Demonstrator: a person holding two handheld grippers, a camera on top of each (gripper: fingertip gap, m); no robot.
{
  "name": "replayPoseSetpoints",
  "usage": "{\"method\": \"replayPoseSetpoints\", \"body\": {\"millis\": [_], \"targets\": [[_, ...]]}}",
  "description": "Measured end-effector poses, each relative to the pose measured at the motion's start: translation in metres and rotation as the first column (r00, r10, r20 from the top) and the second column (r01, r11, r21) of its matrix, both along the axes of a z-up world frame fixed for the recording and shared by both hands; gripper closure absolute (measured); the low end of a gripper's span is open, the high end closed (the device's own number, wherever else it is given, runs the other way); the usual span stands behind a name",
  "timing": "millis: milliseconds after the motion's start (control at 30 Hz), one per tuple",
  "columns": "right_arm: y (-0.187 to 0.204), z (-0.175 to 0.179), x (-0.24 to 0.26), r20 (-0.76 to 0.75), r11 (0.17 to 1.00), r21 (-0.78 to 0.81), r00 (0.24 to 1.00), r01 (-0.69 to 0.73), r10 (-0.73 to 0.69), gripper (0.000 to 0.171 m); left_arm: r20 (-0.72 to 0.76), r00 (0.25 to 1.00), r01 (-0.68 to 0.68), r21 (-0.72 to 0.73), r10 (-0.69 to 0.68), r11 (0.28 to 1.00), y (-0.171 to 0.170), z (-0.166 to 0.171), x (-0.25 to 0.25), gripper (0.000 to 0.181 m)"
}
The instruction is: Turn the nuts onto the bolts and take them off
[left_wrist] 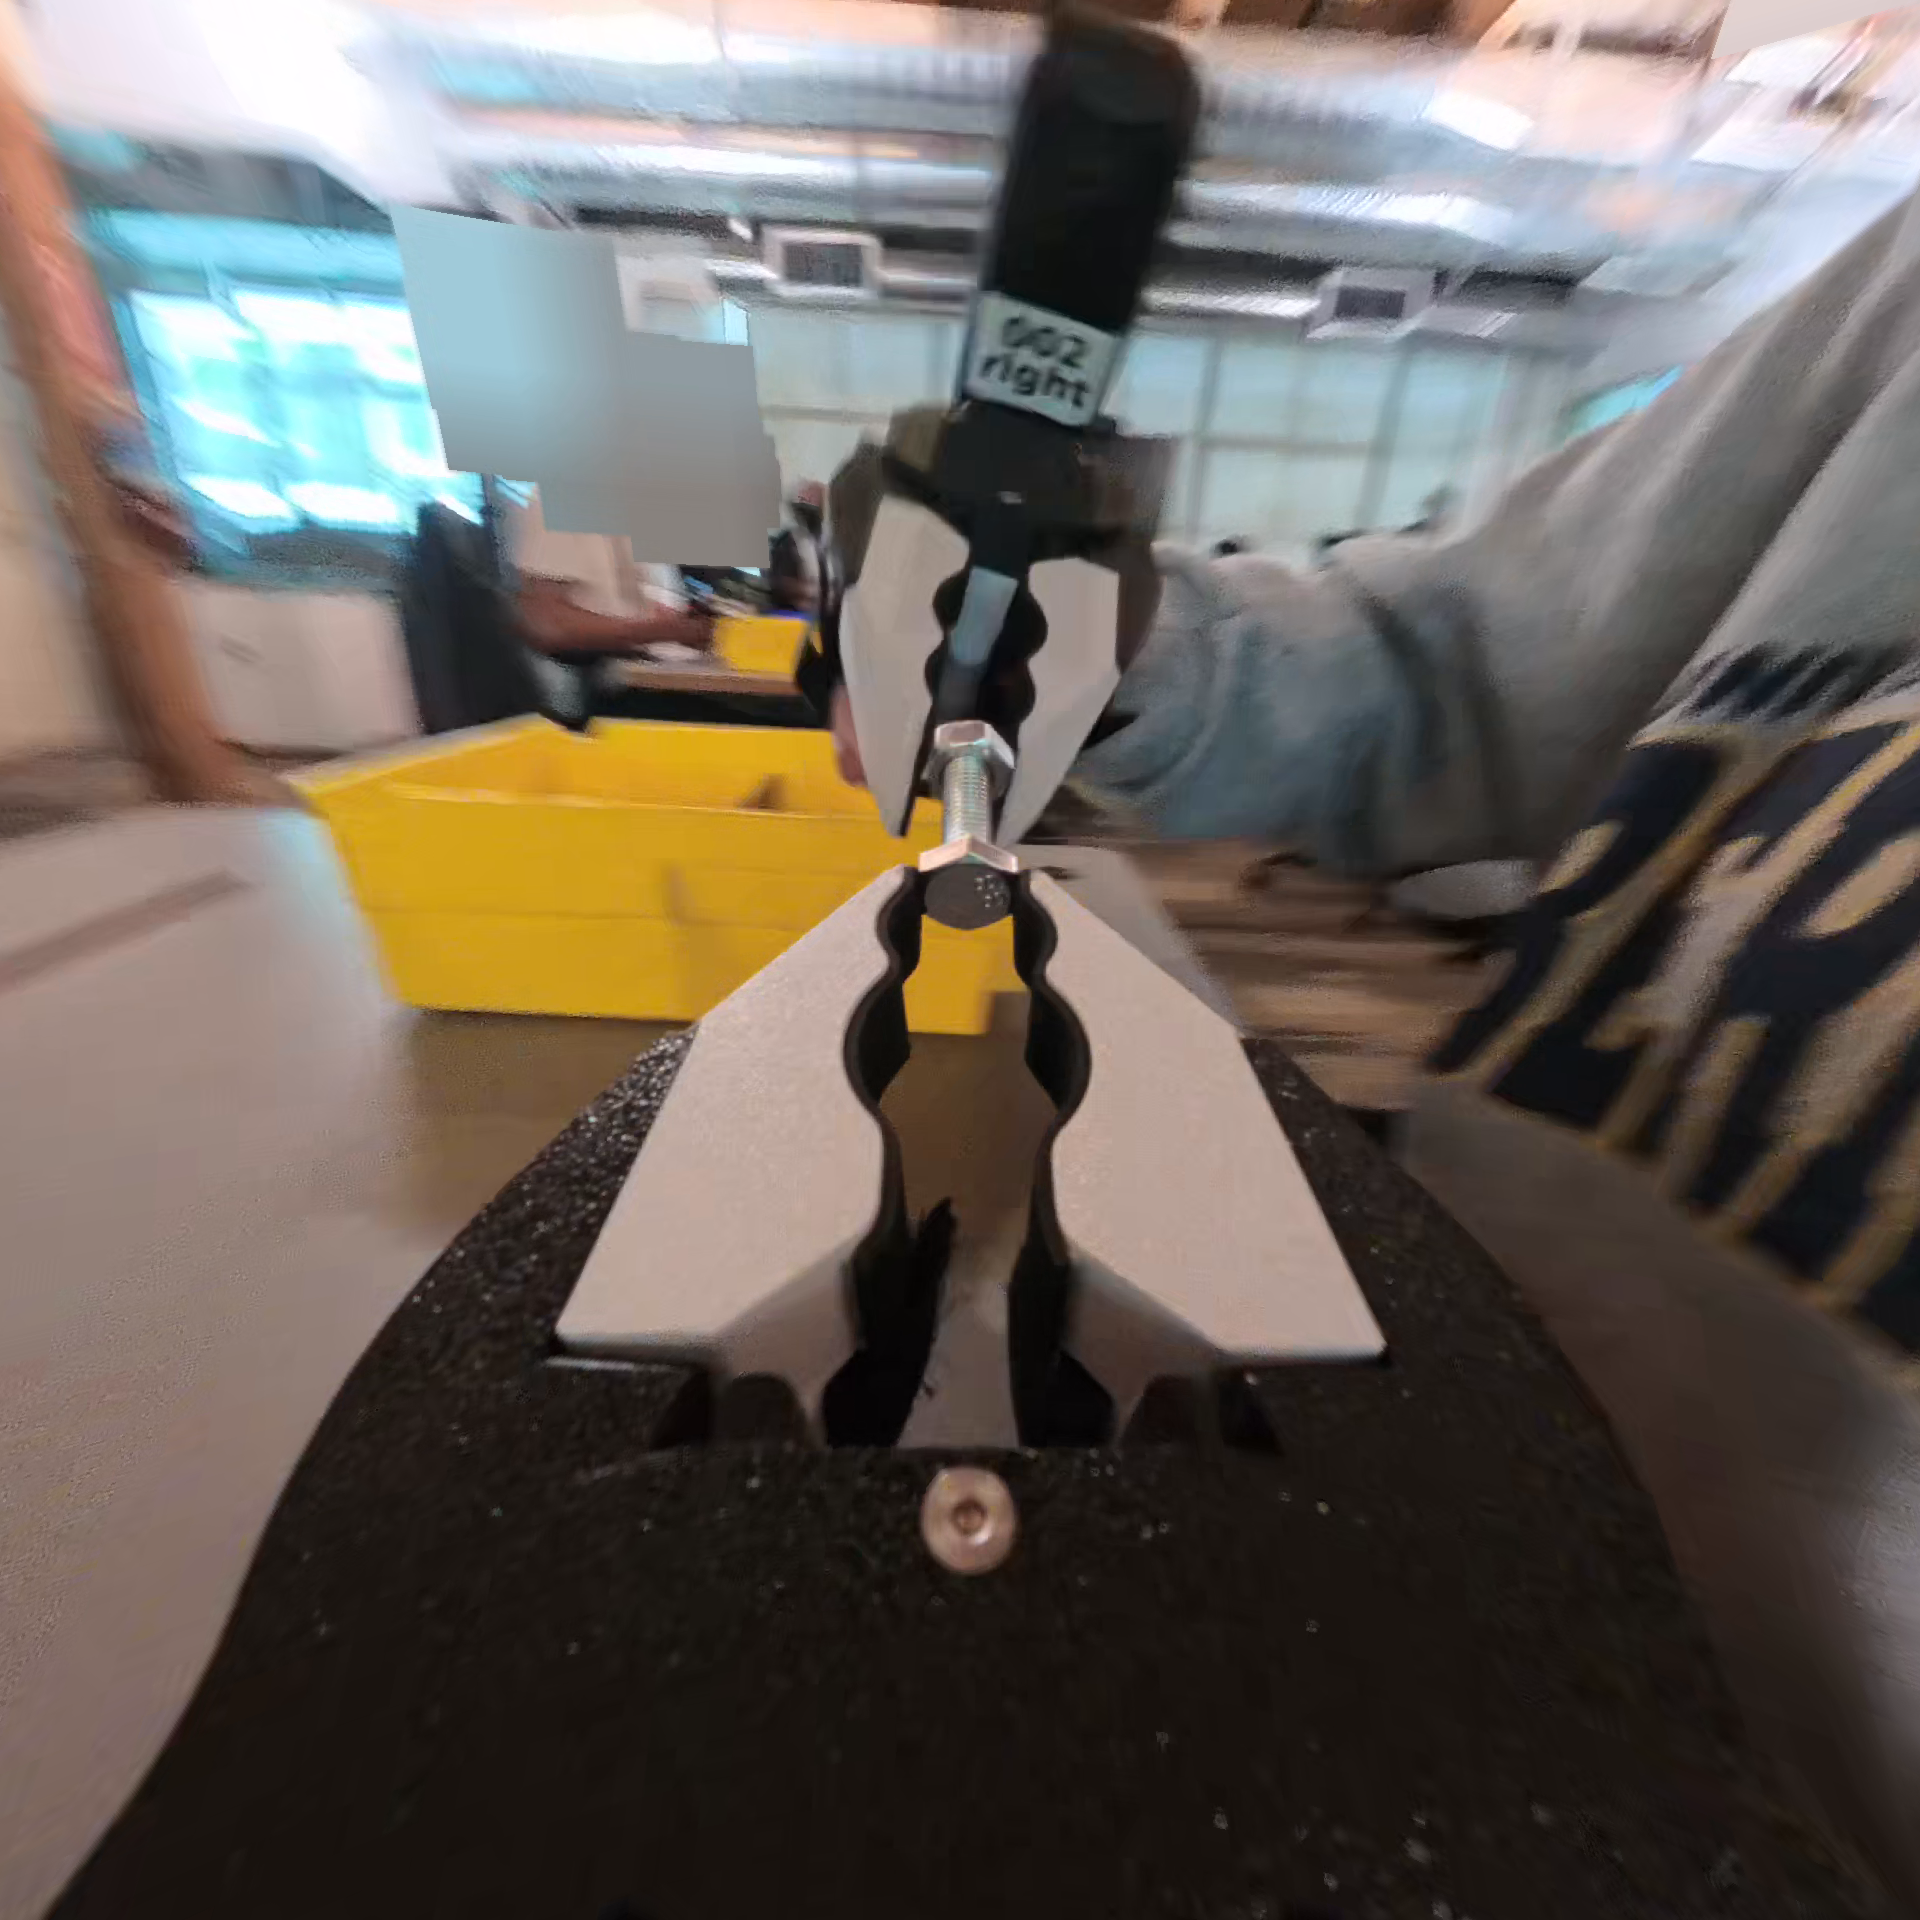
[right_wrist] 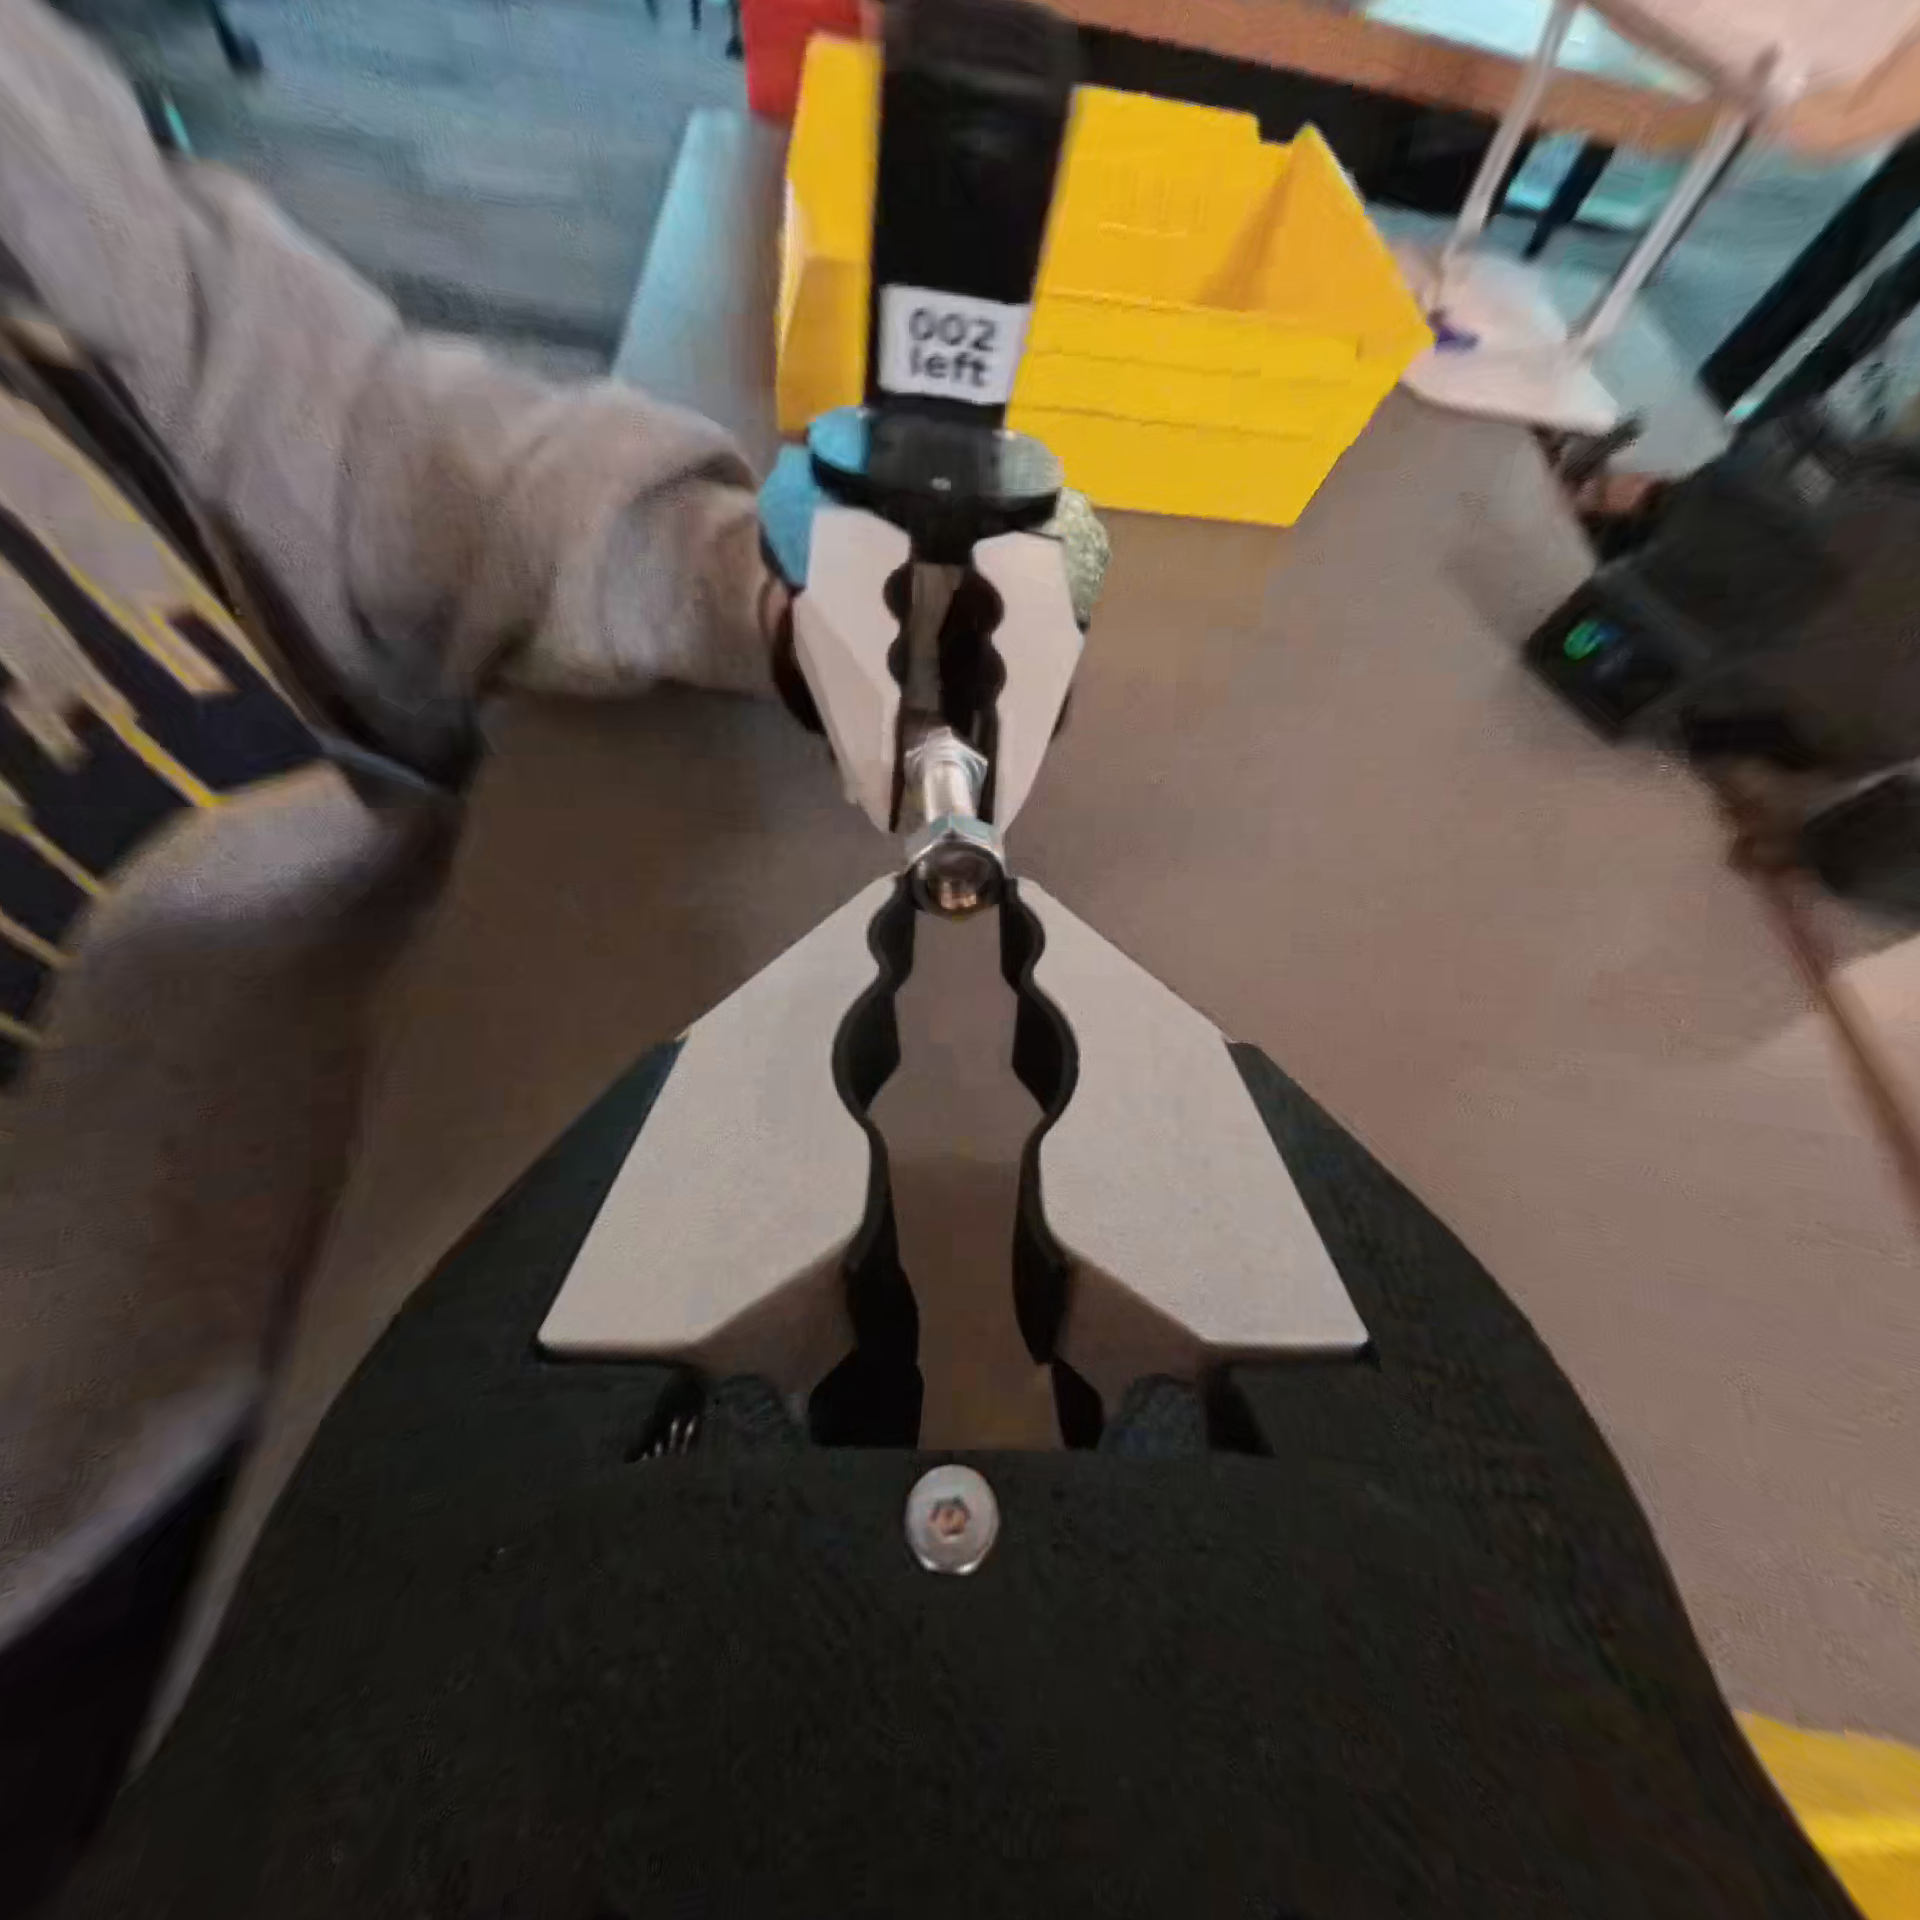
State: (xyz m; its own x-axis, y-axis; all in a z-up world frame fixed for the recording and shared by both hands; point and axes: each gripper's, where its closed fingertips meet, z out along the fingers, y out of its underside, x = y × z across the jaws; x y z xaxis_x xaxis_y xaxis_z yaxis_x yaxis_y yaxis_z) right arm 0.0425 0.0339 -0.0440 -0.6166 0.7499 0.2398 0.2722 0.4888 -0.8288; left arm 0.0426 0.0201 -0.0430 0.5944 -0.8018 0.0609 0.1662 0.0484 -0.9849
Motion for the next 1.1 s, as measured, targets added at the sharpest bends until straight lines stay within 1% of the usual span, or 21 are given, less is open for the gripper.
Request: {"method": "replayPoseSetpoints", "body": {"millis": [33, 67, 133, 200, 233, 333, 400, 433, 500, 567, 600, 667, 767, 800, 833, 867, 933, 967, 1000, 1067, 1100], "targets": [[0.001, -0.002, 0.002, -0.085, 0.976, 0.216, 0.995, -0.037, 0.057, 0.155, 0.072, 0.994, 0.09, -0.089, -0.084, 0.992, -0.002, -0.002, 0.004, 0.166], [0.003, -0.001, 0.001, -0.168, 0.902, 0.43, 0.979, -0.034, 0.117, 0.155, 0.155, 0.98, 0.149, -0.138, -0.128, 0.979, -0.002, -0.002, 0.004, 0.166], [0.007, 0.006, -0.002, -0.282, 0.637, 0.769, 0.924, 0.055, 0.26, 0.156, 0.34, 0.908, 0.336, -0.247, -0.244, 0.909, -0.006, -0.003, 0.002, 0.166], [0.015, 0.016, -0.004, -0.306, 0.352, 0.919, 0.883, 0.176, 0.356, 0.156, 0.495, 0.812, 0.459, -0.214, -0.31, 0.862, -0.014, 0.006, -0.008, 0.166], [0.018, 0.016, -0.004, -0.304, 0.342, 0.922, 0.889, 0.184, 0.342, 0.156, 0.488, 0.827, 0.425, -0.215, -0.28, 0.879, -0.011, 0.005, -0.011, 0.166], [0.046, 0.014, 0.001, -0.33, 0.612, 0.753, 0.943, 0.241, 0.034, 0.155, 0.353, 0.929, 0.18, -0.164, -0.113, 0.97, 0.001, 0.003, -0.022, 0.166], [0.085, 0.014, 0.019, -0.249, 0.703, 0.613, 0.932, 0.362, -0.263, 0.155, 0.228, 0.966, -0.107, -0.059, 0.118, 0.993, 0.012, 0.005, -0.041, 0.166], [0.101, 0.014, 0.034, -0.186, 0.734, 0.539, 0.909, 0.412, -0.374, 0.155, 0.144, 0.956, -0.257, -0.007, 0.255, 0.966, 0.018, 0.004, -0.052, 0.166], [0.131, 0.004, 0.076, 0.024, 0.747, 0.438, 0.824, 0.5, -0.566, 0.155, -0.023, 0.888, -0.453, 0.122, 0.459, 0.883, 0.023, 0.003, -0.064, 0.166], [0.153, -0.029, 0.128, 0.293, 0.716, 0.436, 0.667, 0.545, -0.686, 0.155, -0.112, 0.749, -0.617, 0.241, 0.653, 0.749, 0.03, 0.003, -0.073, 0.166], [0.166, -0.048, 0.146, 0.367, 0.691, 0.46, 0.589, 0.558, -0.72, 0.155, -0.143, 0.705, -0.642, 0.286, 0.694, 0.711, 0.032, 0.003, -0.068, 0.166], [0.179, -0.086, 0.166, 0.458, 0.683, 0.493, 0.506, 0.54, -0.731, 0.155, -0.187, 0.659, -0.643, 0.361, 0.728, 0.675, 0.037, 0.003, -0.05, 0.166], [0.176, -0.122, 0.173, 0.526, 0.708, 0.471, 0.476, 0.526, -0.704, 0.155, -0.216, 0.644, -0.601, 0.45, 0.734, 0.66, 0.039, 0.003, -0.023, 0.166], [0.175, -0.126, 0.171, 0.521, 0.704, 0.459, 0.478, 0.542, -0.707, 0.145, -0.221, 0.649, -0.586, 0.464, 0.728, 0.664, 0.039, 0.002, -0.017, 0.166], [0.176, -0.126, 0.173, 0.52, 0.691, 0.455, 0.461, 0.562, -0.719, 0.119, -0.218, 0.652, -0.581, 0.473, 0.727, 0.663, 0.039, 0.003, -0.014, 0.166], [0.179, -0.119, 0.175, 0.497, 0.657, 0.465, 0.439, 0.593, -0.748, 0.105, -0.203, 0.653, -0.583, 0.479, 0.729, 0.656, 0.037, 0.004, -0.014, 0.166], [0.18, -0.076, 0.163, 0.343, 0.573, 0.408, 0.462, 0.711, -0.818, 0.115, -0.153, 0.648, -0.607, 0.489, 0.746, 0.627, 0.033, 0.012, -0.017, 0.166], [0.168, -0.044, 0.143, 0.245, 0.567, 0.265, 0.514, 0.78, -0.822, 0.12, -0.122, 0.648, -0.619, 0.489, 0.751, 0.614, 0.031, 0.017, -0.018, 0.166], [0.141, -0.01, 0.114, 0.152, 0.61, 0.029, 0.599, 0.792, -0.786, 0.125, -0.085, 0.651, -0.636, 0.481, 0.754, 0.603, 0.03, 0.023, -0.019, 0.166], [0.079, 0.05, 0.068, -0.022, 0.676, -0.421, 0.739, 0.604, -0.674, 0.135, -0.016, 0.665, -0.649, 0.482, 0.747, 0.589, 0.027, 0.035, -0.013, 0.166], [0.059, 0.059, 0.055, -0.038, 0.672, -0.516, 0.77, 0.531, -0.637, 0.132, 0.007, 0.671, -0.651, 0.483, 0.741, 0.585, 0.026, 0.039, -0.009, 0.166]]}}
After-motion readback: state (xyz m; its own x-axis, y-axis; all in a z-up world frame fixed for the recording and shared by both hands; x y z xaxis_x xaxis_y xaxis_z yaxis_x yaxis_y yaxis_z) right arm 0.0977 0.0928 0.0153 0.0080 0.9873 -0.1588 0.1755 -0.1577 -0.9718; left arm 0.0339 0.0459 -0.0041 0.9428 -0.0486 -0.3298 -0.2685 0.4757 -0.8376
